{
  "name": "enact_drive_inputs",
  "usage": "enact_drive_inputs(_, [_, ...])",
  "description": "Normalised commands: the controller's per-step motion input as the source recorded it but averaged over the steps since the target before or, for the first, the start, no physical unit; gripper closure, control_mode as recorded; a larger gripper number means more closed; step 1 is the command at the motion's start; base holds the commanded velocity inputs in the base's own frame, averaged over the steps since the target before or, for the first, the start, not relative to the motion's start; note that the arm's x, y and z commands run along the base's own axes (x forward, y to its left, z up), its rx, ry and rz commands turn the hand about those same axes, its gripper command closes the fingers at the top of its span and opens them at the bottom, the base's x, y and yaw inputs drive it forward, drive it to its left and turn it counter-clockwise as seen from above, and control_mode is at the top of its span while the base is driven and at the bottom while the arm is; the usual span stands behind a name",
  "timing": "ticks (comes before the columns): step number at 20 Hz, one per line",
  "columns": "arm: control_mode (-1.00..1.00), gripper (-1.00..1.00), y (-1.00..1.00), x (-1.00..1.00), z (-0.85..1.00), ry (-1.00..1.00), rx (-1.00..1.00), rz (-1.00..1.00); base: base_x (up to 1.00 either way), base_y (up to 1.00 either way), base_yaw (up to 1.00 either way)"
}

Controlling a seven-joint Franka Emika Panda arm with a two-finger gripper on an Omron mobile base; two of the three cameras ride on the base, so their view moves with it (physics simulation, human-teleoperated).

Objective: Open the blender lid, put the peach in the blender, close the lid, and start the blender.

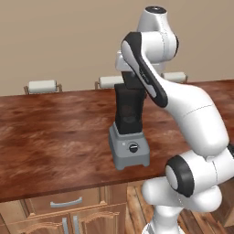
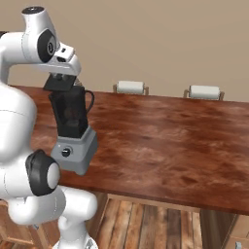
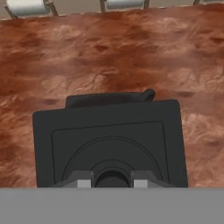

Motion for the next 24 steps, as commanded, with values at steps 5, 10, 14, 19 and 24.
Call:
enact_drive_inputs(5, [-1.00, 1.00, 0.00, 0.00, -0.10, 0.12, 0.00, 0.00, 0.00, 0.00, 0.00])
enact_drive_inputs(10, [-1.00, 1.00, 0.02, 0.12, -0.09, 0.12, 0.00, 0.00, 0.00, 0.00, 0.00])
enact_drive_inputs(14, [-1.00, 1.00, 0.05, 0.05, -0.10, 0.08, 0.00, 0.00, 0.00, 0.00, 0.00])
enact_drive_inputs(19, [-1.00, 1.00, 0.02, -0.01, -0.04, 0.04, 0.00, -0.02, 0.00, 0.00, 0.00])
enact_drive_inputs(24, [-1.00, 1.00, 0.00, -0.02, 0.00, 0.05, 0.00, -0.04, 0.00, 0.00, 0.00])
